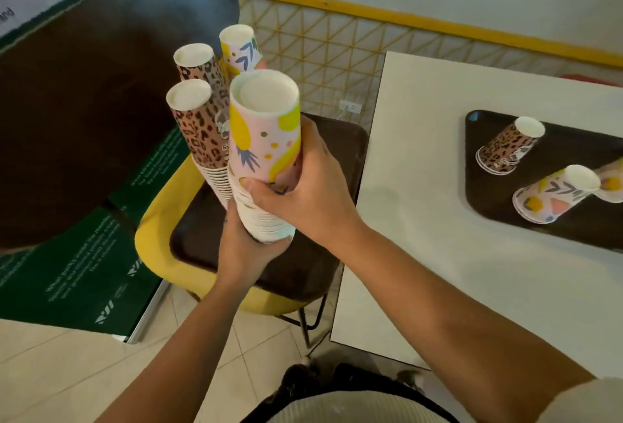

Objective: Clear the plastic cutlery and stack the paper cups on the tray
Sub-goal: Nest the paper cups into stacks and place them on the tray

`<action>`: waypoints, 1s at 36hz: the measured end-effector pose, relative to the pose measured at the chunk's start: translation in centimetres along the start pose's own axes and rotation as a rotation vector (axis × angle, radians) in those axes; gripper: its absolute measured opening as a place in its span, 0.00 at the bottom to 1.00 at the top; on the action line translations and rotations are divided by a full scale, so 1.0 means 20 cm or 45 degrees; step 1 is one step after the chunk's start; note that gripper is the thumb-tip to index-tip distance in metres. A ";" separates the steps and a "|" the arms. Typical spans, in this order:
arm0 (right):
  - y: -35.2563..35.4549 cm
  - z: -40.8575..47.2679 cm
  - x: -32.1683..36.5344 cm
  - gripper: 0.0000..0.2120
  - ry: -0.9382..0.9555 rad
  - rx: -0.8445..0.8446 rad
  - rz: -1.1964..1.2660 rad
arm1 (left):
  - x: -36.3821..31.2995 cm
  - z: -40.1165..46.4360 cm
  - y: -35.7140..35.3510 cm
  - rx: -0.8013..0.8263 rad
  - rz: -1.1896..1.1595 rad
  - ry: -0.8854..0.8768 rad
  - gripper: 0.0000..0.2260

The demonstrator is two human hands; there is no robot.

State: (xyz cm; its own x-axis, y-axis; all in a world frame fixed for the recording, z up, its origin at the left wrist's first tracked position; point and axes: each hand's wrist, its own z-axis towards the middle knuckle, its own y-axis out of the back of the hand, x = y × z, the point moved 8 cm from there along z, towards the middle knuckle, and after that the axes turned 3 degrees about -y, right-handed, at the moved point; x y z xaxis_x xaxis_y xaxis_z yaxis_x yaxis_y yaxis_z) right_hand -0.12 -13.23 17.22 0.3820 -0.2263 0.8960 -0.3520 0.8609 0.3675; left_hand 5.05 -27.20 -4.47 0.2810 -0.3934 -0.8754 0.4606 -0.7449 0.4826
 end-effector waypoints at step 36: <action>1.88 -0.40 -0.64 0.38 -0.399 -0.197 -0.003 | -1.39 -0.53 -1.52 0.630 -0.264 -0.180 0.37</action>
State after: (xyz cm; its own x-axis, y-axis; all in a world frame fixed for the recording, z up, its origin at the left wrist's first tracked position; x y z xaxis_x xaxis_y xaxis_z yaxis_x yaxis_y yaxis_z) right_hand -11.50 25.75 17.55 0.0935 -0.3363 0.9371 -0.2082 0.9138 0.3487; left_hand -7.86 12.20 5.50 0.0950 -0.2550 -0.9623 0.0342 -0.9652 0.2592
